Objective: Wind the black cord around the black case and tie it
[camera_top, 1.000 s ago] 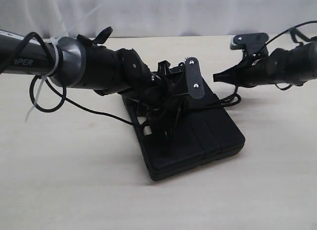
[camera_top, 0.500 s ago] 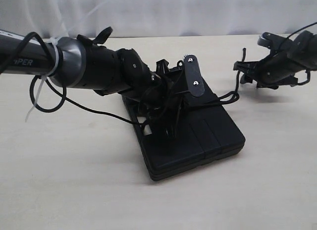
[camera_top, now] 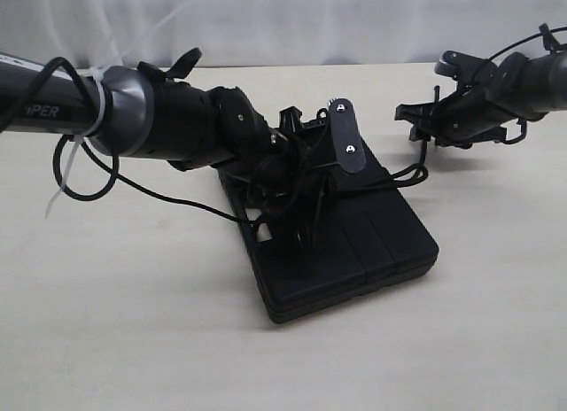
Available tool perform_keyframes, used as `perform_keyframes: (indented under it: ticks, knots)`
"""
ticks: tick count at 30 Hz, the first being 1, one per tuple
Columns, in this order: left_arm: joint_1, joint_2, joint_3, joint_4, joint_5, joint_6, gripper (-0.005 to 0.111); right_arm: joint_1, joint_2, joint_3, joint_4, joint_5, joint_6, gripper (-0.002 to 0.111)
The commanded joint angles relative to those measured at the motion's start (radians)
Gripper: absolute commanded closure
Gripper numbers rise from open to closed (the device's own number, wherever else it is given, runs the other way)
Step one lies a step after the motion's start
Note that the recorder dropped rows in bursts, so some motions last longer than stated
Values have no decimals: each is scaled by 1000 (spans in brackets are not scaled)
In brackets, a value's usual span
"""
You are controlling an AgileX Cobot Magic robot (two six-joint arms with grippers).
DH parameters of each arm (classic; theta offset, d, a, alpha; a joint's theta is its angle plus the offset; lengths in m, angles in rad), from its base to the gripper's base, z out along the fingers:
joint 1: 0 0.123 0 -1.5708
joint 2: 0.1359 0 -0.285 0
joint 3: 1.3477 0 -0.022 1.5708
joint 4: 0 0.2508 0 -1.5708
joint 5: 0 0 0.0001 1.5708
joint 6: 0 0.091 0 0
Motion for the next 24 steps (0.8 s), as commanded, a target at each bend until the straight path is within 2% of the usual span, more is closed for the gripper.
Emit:
perform_keyframes:
  ticks: [1, 3, 4, 5, 10, 12, 15, 16, 22, 24]
  knots:
    - [-2, 0, 2, -6, 2, -11, 107, -6, 44, 8, -42, 63, 0, 70]
    - [-2, 0, 2, -6, 2, -11, 107, -6, 44, 8, -45, 68, -36, 85]
    - [-2, 0, 2, -6, 2, -11, 107, -5, 44, 8, -45, 75, -77, 99]
    - [-2, 0, 2, -6, 2, -11, 107, -5, 44, 8, -45, 81, -87, 105]
    - [-2, 0, 2, -2, 1, -12, 107, -5, 30, 8, -7, 105, -168, 104]
    - [-2, 0, 2, -2, -5, -12, 107, -4, 2, 46, 1, 53, -186, 104]
    - [-2, -11, 2, -4, -100, -145, 107, 28, -109, 221, 1, -240, -214, 104]
    - [-2, -17, 2, -4, -109, -181, 107, 35, -126, 250, 1, -289, -220, 104]
    - [18, -73, 2, -2, -90, -374, 107, 110, -211, 419, -88, -571, -263, 104]
    - [61, -85, 2, -2, -60, -433, 107, 137, -228, 491, -119, -721, -263, 104]
